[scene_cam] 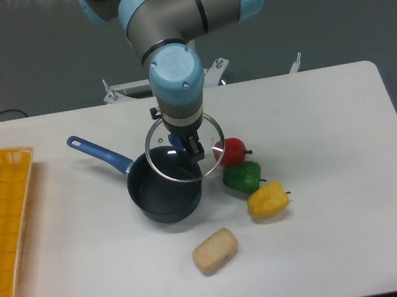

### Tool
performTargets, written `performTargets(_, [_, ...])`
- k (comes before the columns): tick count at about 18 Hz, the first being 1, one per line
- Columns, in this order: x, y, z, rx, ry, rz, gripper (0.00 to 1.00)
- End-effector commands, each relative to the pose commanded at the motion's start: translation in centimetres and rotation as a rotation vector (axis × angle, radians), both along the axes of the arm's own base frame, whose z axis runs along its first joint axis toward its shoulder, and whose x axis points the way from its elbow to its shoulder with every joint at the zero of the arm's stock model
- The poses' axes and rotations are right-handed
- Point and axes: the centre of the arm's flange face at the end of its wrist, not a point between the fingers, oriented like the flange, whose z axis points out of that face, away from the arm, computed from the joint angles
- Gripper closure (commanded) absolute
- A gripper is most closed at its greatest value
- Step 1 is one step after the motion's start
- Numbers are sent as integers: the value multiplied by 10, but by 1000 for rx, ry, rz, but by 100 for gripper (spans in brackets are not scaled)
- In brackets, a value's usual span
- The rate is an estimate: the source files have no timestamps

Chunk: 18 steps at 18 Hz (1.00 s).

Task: Place the lid on the table
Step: 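Lift the glass lid off the saucepan with the gripper, then carry the lid away from the saucepan and lower it onto the table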

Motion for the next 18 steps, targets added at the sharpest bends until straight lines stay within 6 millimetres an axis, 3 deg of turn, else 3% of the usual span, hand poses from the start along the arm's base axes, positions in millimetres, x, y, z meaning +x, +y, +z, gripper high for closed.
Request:
performTargets(9, [-33, -24, 0, -22, 19, 32, 32])
performTargets(12, [-56, -45, -2, -39, 21, 38, 32])
performTargets(14, [-94, -80, -1, -22, 10, 38, 32])
performTargets(18, [-126, -114, -2, -12, -6, 33, 32])
